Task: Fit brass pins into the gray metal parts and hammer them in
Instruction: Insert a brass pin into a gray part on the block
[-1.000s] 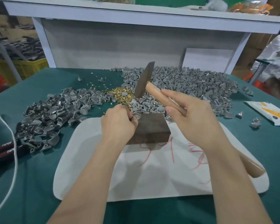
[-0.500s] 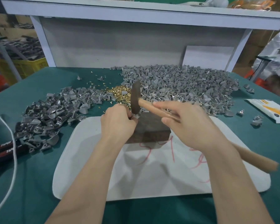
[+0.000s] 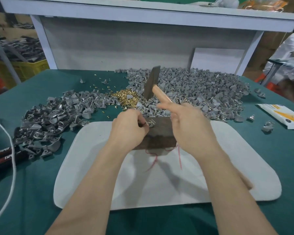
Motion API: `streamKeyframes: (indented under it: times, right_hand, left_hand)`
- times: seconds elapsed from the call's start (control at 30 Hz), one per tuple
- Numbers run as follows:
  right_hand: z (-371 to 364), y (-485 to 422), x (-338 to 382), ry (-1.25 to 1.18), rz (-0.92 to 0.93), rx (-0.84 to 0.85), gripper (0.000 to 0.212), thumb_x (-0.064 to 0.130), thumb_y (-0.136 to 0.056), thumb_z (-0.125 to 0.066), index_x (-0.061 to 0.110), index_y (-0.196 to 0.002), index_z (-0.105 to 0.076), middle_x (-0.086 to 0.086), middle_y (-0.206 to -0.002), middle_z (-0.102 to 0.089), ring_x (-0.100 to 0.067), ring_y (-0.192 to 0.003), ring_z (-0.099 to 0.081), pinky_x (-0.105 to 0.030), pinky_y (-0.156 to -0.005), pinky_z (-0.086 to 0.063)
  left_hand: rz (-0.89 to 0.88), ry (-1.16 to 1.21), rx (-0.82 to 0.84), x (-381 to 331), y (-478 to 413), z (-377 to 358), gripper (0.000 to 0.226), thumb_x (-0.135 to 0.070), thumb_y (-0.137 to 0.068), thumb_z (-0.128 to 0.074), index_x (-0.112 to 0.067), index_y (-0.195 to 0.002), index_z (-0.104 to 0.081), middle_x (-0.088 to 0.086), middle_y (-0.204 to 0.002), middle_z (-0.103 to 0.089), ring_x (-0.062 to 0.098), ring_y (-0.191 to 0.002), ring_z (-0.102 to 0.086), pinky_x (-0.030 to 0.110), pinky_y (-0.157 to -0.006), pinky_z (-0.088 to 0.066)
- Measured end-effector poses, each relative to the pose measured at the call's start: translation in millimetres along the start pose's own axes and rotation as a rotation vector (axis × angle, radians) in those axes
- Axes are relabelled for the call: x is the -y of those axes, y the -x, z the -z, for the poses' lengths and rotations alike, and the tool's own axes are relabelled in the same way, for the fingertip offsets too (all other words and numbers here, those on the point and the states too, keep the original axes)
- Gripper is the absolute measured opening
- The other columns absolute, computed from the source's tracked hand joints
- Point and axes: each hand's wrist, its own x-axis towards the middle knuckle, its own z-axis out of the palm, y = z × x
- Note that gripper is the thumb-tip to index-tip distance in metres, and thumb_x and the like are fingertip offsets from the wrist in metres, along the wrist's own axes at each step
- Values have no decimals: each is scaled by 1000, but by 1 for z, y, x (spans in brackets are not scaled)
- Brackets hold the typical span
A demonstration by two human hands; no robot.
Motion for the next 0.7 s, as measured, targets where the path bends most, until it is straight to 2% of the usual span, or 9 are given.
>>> streamKeyframes:
  times: [0.07,0.2,0.37,0.57,0.7]
  right_hand:
    - [-10,-4,-2,-9,-55,-39,36,15,-92,-45,40,-107,-66,0,-92,-46,-29,-90,-57,-38,-79,-47]
    - [-25,-7,-1,15,-97,-56,15,34,-89,-56,34,-98,-68,2,-91,-43,-24,-90,-58,-32,-74,-43]
    - [-38,-9,3,61,-107,-55,13,39,-88,-57,30,-92,-66,3,-87,-40,-28,-90,-58,-30,-67,-33]
    - [-41,-11,8,105,-107,-66,17,35,-90,-52,25,-96,-64,-1,-91,-47,-31,-89,-60,-35,-71,-45]
    - [-41,-12,11,96,-115,-62,18,31,-91,-50,22,-98,-63,-4,-95,-50,-33,-91,-59,-37,-72,-45]
  left_hand:
    - [-31,7,39,-3,1,0,12,-17,-80,-67,-23,-72,-60,-2,-83,-65,25,-92,-61,38,-88,-47]
    - [-69,-4,52,-5,2,0,14,-18,-81,-67,-24,-72,-57,-4,-88,-61,24,-96,-59,40,-92,-45]
    - [-72,-3,52,-5,2,0,15,-19,-82,-66,-22,-72,-55,-5,-85,-59,24,-95,-57,41,-90,-44]
    - [-85,-10,52,-6,3,0,10,-18,-81,-65,-19,-74,-59,-2,-85,-61,26,-93,-58,41,-88,-46]
    - [-85,-3,49,-7,3,0,10,-17,-81,-65,-19,-74,-59,-2,-84,-61,26,-93,-58,41,-90,-45]
